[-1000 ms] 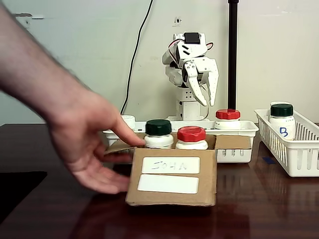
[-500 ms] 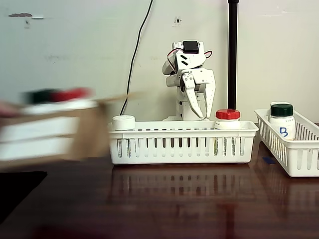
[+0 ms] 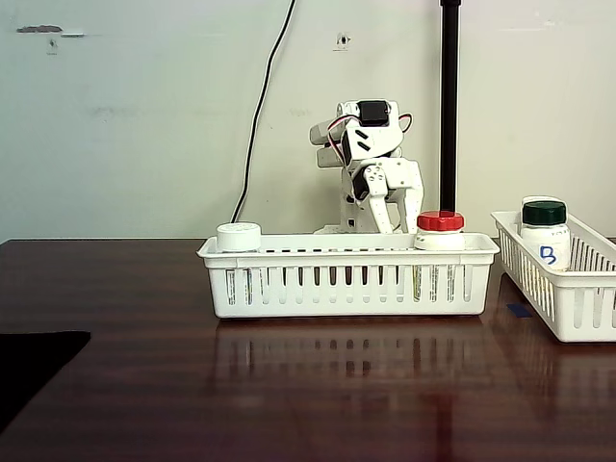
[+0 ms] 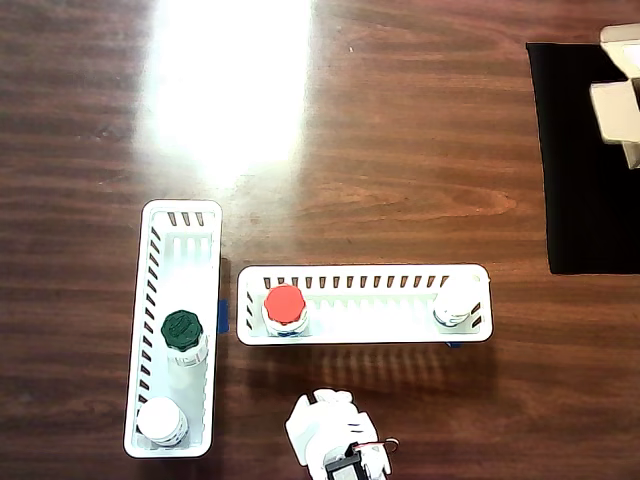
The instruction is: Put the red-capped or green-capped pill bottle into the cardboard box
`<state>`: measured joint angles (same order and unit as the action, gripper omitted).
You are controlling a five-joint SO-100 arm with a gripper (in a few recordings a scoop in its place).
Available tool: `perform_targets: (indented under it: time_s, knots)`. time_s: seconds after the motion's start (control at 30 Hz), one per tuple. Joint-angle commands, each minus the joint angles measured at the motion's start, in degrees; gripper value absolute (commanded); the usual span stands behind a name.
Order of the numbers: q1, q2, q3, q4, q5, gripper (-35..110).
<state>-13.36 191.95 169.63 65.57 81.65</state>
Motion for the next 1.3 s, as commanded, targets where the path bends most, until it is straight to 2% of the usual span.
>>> perform_targets:
  time_s: [0.0,0.17,0.47,1.27]
  knots:
    - [-2.5,4.8,0.0,-0.1,-7.9,5]
    - [-3.2,4.8,0.0,-0.1,-19.8,5]
    - [-3.1,4.8,0.0,-0.1,-30.6,5]
    - [-3.1,4.8,0.0,-0.1,-38.1,5]
